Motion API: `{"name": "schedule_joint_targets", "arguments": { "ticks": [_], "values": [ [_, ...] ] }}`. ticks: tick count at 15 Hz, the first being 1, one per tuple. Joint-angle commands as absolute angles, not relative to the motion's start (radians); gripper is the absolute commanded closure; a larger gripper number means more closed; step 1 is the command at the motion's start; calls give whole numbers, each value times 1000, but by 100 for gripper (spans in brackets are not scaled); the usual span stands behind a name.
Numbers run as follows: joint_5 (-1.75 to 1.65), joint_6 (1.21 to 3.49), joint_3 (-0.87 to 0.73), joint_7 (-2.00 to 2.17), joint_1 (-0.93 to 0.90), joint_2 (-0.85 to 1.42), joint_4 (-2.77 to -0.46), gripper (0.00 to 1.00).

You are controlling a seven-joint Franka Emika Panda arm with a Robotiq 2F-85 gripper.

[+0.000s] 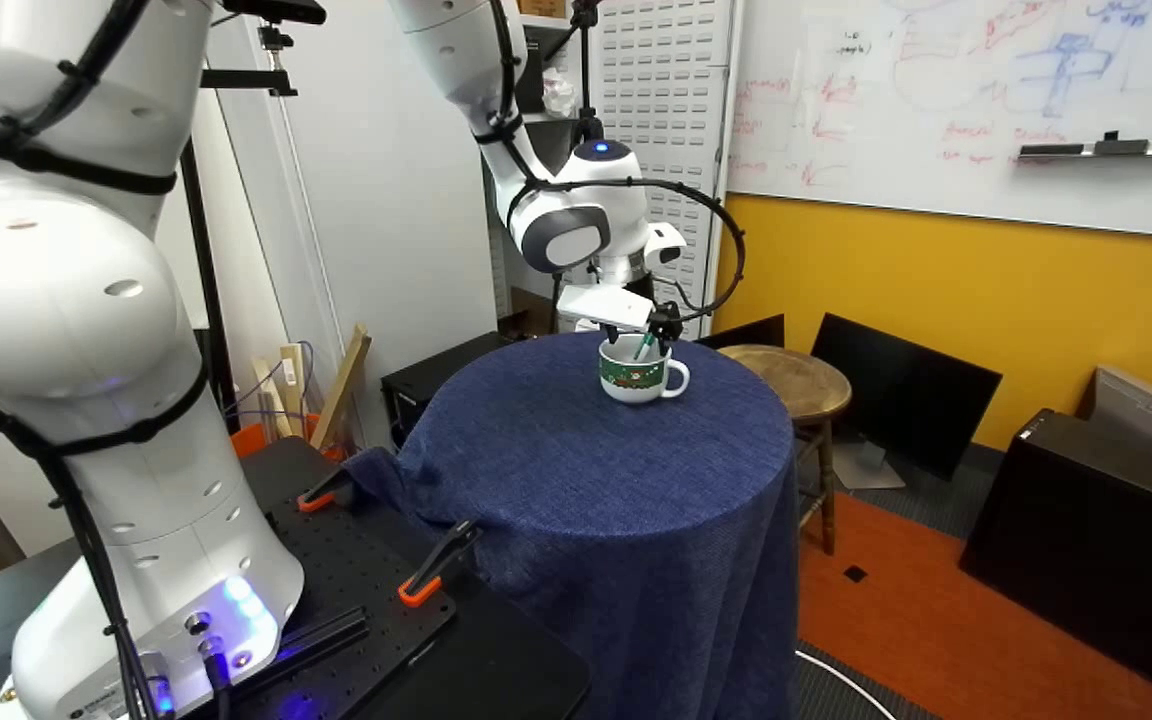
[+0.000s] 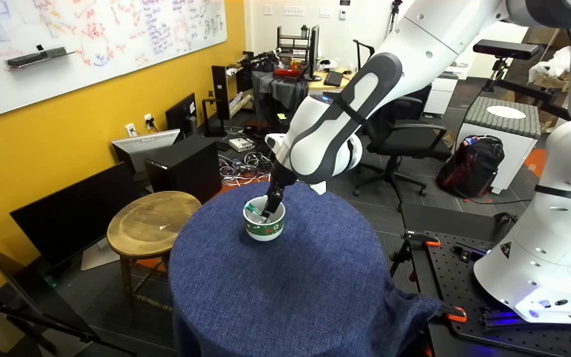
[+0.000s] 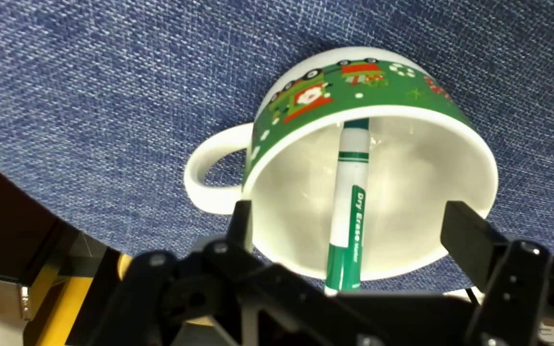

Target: Put the marker on the table

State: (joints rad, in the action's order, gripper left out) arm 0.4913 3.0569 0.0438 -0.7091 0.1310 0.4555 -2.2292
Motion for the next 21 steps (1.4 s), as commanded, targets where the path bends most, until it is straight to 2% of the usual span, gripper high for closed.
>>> {"name": "schedule_joint_targets", "arguments": {
  "ticks": [1,2,3,4,8,15,21],
  "values": [
    [483,3088,47,-718,128,491,-2188,12],
    [481,3089,47,-719,126,493,-2185,18],
    [478,3089,45,-717,121,494,-2183,13],
    [477,3089,46,-718,120,494,-2181,18],
    [472,3080,39,-713,109,502,-2165,13],
    [469,3048,34,-710,111,530,-2128,24],
    [460,3037,24,-705,102,555,-2106,29]
  ]
}}
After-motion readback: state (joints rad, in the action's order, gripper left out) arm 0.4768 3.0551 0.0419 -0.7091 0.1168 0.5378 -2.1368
